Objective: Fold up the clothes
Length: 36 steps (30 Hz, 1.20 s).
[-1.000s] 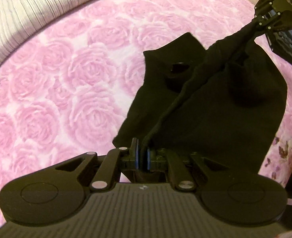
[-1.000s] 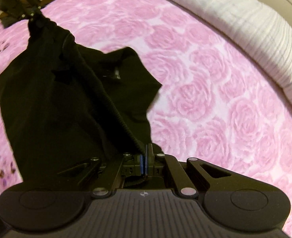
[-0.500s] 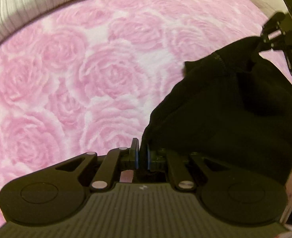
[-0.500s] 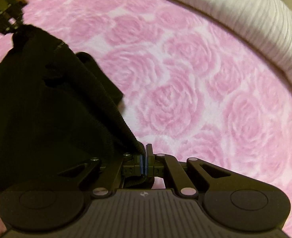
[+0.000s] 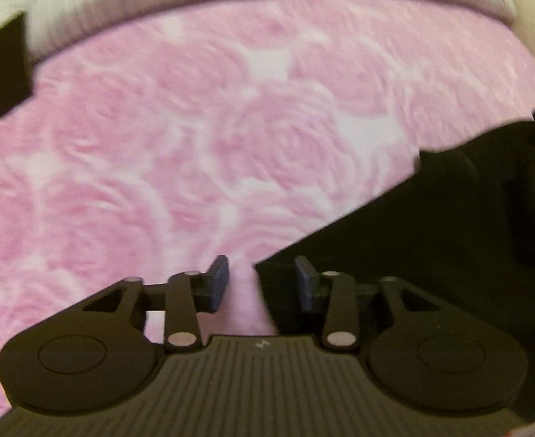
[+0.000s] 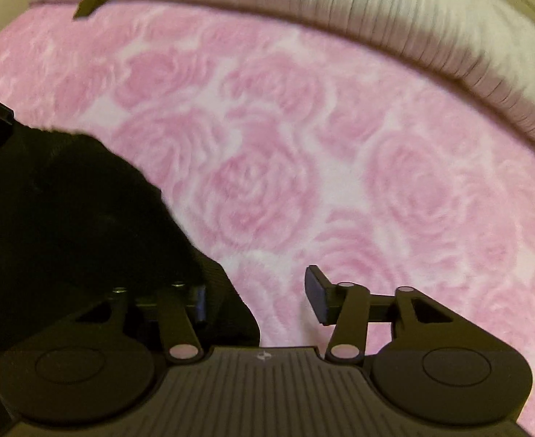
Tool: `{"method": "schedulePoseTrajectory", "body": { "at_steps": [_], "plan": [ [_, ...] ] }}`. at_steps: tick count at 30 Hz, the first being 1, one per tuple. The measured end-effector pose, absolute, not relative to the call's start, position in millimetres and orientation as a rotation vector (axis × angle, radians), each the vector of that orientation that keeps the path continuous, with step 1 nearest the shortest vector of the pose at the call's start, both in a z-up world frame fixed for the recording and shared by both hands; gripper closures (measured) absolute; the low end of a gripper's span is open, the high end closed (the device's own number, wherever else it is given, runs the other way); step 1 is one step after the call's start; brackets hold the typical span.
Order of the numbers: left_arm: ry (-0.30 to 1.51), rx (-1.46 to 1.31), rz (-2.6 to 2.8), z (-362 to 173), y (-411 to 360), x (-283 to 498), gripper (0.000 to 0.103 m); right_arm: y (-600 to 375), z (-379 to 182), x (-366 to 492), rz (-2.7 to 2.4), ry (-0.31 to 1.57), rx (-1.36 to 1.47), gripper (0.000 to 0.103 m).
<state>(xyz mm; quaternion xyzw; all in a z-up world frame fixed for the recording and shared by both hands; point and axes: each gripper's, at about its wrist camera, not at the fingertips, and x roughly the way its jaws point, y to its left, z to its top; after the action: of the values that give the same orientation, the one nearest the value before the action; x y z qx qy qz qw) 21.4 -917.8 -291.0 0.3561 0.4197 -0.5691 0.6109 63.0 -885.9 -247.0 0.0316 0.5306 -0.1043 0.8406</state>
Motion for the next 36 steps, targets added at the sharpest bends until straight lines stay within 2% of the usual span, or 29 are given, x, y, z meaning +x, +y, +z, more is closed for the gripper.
{"method": "schedulePoseTrajectory", "body": {
  "at_steps": [5, 9, 13, 19, 21, 24, 28, 29, 31, 33, 36],
  "plan": [
    [0.803, 0.920, -1.440, -262, -898, -7, 0.061, -871, -222, 34, -0.250, 1.058, 0.028, 0.045],
    [0.751, 0.983, -1.560, -268, -891, -35, 0.061, -897, -231, 18, -0.367, 1.030, 0.316, 0.043],
    [0.719, 1.047, -1.636, -284, -897, -56, 0.061, -932, -239, 10, -0.390, 0.902, 0.699, 0.043],
    [0.655, 1.142, -1.704, -301, -914, -58, 0.061, -963, -227, 17, -0.447, 0.715, 0.882, 0.043],
    [0.650, 1.150, -1.720, -304, -921, -54, 0.060, -967, -217, 27, -0.450, 0.727, 0.794, 0.041],
    [0.670, 1.177, -1.755, -309, -932, -48, 0.057, -929, -200, 52, -0.238, 0.851, 0.423, 0.041],
    [0.767, 1.213, -1.803, -321, -942, -39, 0.055, -835, -214, 70, 0.213, 1.040, -0.134, 0.043],
    [0.787, 1.231, -1.813, -324, -942, -38, 0.058, -817, -222, 70, 0.279, 1.060, -0.241, 0.043],
    [0.820, 1.282, -1.838, -329, -942, -40, 0.075, -795, -237, 78, 0.363, 1.079, -0.333, 0.043],
    [0.815, 1.315, -1.864, -330, -938, -45, 0.100, -785, -245, 89, 0.400, 1.081, -0.343, 0.043],
    [0.715, 1.370, -1.887, -322, -926, -55, 0.103, -777, -253, 105, 0.419, 1.063, -0.342, 0.043]
  ]
}}
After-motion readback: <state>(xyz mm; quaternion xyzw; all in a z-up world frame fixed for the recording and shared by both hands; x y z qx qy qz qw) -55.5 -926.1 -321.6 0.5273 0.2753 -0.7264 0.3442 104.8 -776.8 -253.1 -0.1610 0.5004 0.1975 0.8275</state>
